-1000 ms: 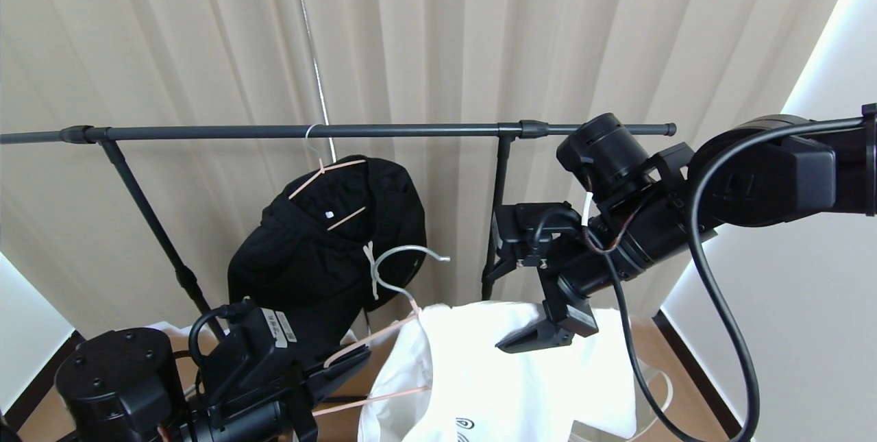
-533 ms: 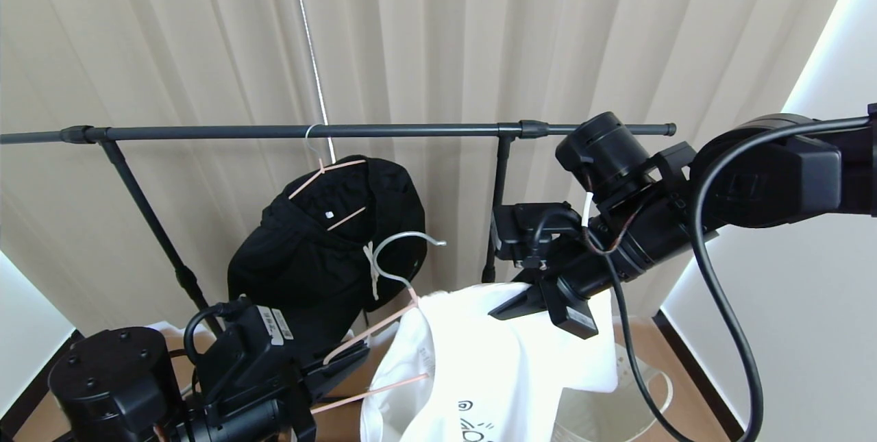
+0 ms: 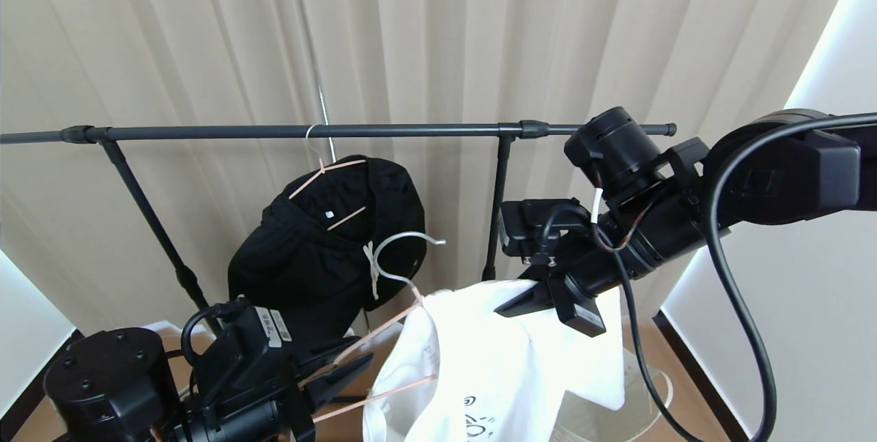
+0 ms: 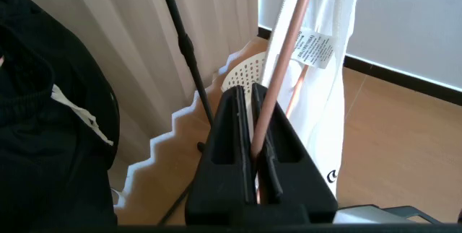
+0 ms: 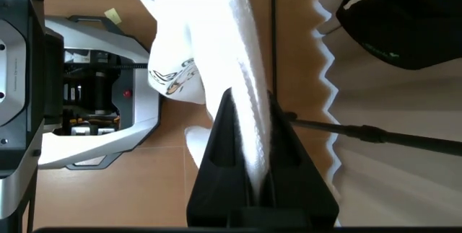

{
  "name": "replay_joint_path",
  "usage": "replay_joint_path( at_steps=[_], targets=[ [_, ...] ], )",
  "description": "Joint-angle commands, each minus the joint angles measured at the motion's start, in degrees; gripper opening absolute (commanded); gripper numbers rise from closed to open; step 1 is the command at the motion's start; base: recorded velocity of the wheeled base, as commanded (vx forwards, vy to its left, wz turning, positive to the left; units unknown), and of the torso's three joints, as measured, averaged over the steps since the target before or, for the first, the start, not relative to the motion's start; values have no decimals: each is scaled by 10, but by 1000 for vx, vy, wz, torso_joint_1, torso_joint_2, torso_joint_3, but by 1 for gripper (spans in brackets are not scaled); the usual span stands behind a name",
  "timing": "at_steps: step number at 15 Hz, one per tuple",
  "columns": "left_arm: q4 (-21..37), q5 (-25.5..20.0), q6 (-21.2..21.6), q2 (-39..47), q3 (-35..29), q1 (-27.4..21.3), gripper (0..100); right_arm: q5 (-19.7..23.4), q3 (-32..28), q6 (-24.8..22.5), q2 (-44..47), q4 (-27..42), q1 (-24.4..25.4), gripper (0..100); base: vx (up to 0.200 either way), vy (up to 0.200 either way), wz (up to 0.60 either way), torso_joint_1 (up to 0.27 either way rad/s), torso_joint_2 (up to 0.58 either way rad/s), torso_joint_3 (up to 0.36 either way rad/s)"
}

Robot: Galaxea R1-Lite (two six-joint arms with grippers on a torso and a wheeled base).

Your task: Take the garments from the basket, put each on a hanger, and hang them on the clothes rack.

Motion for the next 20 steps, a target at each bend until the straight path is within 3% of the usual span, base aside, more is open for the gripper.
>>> replay_joint_path(
  at_steps=[1, 5, 8, 10, 11, 12, 13, 17, 19, 20],
  targets=[
    [1, 0, -1, 1, 0, 1, 100, 1, 8, 0, -20, 2, 1, 0, 0, 0, 0, 0, 0, 0],
    [1, -1, -16, -1, -7, 6, 100, -10, 47, -2, -55, -1, -7, 0, 0, 0, 0, 0, 0, 0],
    [1, -1, -104, -17, -46, 40, 100, -61, 44, 17, -84, -11, -30, 0, 0, 0, 0, 0, 0, 0],
    [1, -4, -187, -29, -88, 79, 100, -99, 50, 43, -99, -33, -33, 0, 0, 0, 0, 0, 0, 0],
    [1, -8, -195, -29, -93, 83, 100, -126, 57, 58, -104, -46, -32, 0, 0, 0, 0, 0, 0, 0],
    [21, -22, -206, -32, -113, 104, 100, -181, 80, 66, -112, -85, -31, 0, 0, 0, 0, 0, 0, 0],
    [45, -22, -206, -38, -124, 106, 100, -201, 95, 67, -118, -114, -30, 0, 0, 0, 0, 0, 0, 0],
    [244, 6, -206, -77, -187, 118, 100, -348, 211, 81, -134, -343, 12, 0, 0, 0, 0, 0, 0, 0],
    [295, 38, -204, -77, -202, 99, 100, -371, 226, 86, -133, -386, 27, 0, 0, 0, 0, 0, 0, 0],
    [335, 93, -192, -75, -217, 73, 100, -375, 230, 102, -126, -418, 36, 0, 0, 0, 0, 0, 0, 0]
  ],
)
